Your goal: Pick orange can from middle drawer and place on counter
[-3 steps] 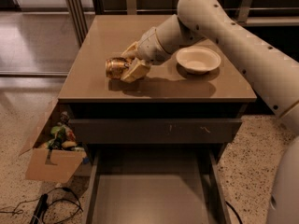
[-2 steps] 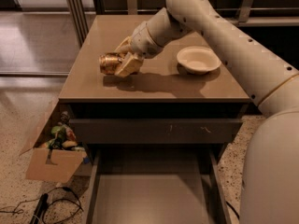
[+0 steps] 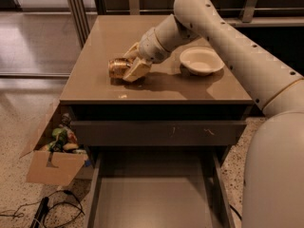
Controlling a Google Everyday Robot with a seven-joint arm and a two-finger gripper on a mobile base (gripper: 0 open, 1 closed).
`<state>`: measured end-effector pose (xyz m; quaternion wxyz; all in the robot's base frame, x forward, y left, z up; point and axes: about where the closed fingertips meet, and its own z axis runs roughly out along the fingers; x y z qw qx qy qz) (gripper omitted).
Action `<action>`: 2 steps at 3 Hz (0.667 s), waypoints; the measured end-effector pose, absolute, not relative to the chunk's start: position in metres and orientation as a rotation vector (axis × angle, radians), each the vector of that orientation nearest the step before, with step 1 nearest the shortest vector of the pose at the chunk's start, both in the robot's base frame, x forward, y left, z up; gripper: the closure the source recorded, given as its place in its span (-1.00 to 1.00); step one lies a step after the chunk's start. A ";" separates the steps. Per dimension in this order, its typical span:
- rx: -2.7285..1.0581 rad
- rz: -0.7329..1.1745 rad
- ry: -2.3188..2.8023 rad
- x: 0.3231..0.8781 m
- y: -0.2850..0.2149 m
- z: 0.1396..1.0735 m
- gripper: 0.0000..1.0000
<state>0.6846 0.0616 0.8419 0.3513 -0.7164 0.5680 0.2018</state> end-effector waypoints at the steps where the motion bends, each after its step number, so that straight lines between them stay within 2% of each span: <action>1: -1.847 0.524 1.487 0.685 0.055 0.840 1.00; 2: -1.847 0.524 1.487 0.685 0.055 0.841 0.66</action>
Offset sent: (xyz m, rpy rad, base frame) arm 0.0007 -0.0069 -0.0019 -0.0024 0.0086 -0.0117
